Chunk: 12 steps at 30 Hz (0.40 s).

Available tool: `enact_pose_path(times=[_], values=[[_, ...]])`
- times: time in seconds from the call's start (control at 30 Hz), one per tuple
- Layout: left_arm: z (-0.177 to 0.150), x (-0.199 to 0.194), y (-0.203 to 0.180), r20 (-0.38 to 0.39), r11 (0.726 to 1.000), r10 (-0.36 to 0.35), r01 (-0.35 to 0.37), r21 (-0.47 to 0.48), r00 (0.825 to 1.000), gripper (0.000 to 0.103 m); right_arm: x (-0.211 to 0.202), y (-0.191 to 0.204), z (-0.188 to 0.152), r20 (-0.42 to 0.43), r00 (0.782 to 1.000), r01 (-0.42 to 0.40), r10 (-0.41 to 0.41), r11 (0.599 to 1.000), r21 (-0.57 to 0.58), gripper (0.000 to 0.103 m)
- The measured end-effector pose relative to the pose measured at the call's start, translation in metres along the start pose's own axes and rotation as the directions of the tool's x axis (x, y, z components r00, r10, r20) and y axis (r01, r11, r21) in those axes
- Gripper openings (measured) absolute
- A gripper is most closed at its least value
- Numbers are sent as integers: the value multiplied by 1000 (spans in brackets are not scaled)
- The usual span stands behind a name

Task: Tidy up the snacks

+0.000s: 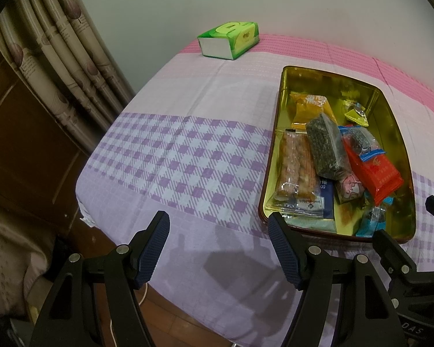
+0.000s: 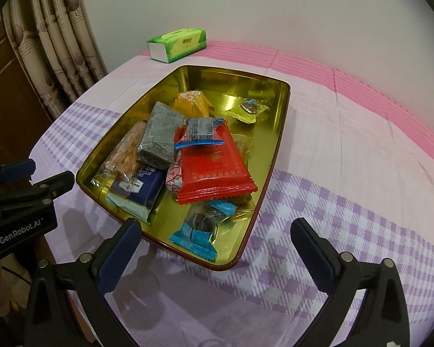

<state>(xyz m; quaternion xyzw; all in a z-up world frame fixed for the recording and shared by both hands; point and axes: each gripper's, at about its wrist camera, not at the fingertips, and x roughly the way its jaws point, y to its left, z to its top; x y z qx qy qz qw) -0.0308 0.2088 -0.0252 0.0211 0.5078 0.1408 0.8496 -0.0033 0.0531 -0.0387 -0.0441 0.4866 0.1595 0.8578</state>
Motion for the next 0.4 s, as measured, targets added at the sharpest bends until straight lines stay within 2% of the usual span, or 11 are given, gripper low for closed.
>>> enact_pose_path(times=[0.4], values=[[0, 0, -1, 1, 1000, -5, 5, 4, 1000, 71, 1, -1, 0, -4, 1000, -4, 4, 1000, 4, 102]])
